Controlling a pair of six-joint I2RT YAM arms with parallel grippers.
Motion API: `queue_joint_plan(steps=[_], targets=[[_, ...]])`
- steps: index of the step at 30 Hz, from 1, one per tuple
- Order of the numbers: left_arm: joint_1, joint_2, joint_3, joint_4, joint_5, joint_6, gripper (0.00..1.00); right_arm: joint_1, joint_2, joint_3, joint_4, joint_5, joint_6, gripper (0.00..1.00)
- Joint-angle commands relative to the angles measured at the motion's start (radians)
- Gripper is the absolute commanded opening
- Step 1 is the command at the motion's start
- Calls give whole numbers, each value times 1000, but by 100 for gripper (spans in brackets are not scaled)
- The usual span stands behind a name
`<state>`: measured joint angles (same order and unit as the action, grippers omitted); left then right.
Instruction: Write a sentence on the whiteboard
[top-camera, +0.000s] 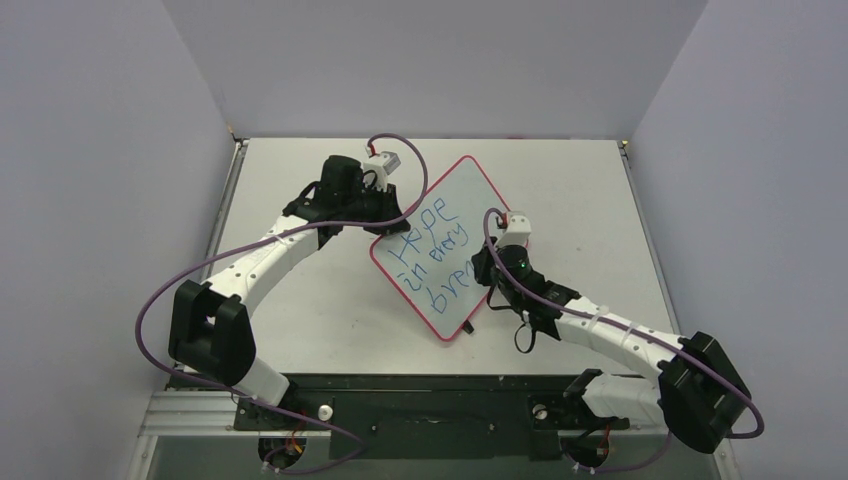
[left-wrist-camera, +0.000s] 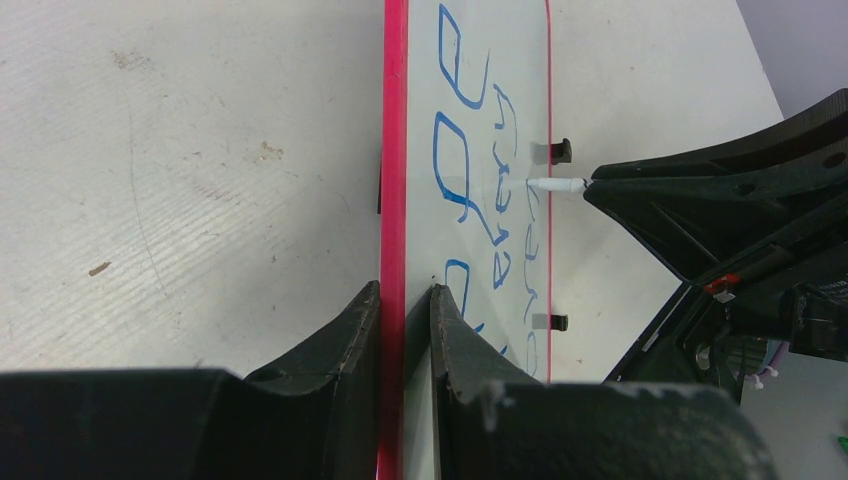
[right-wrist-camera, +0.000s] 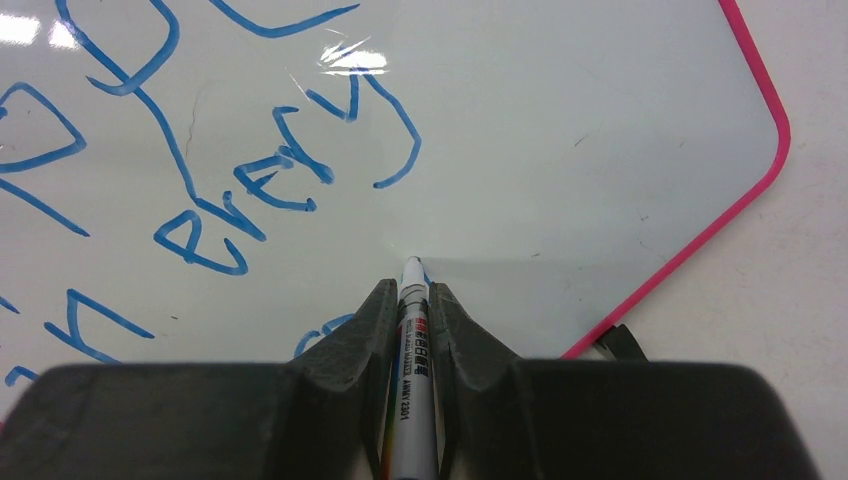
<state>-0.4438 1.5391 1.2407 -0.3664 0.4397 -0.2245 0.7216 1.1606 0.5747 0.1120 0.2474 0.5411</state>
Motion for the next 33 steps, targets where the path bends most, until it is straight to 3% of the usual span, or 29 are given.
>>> queue_joint_plan(steps=[1, 19, 33], targets=[[-10, -16, 7, -79, -97, 90, 0, 6, 21, 46, 40, 8, -7, 0], [-10, -24, 5, -78, -96, 90, 0, 6, -38, -99, 40, 14, 27, 0], [-10, -23, 5, -77, -94, 89, 0, -21, -79, -105, -13, 91, 26, 0]])
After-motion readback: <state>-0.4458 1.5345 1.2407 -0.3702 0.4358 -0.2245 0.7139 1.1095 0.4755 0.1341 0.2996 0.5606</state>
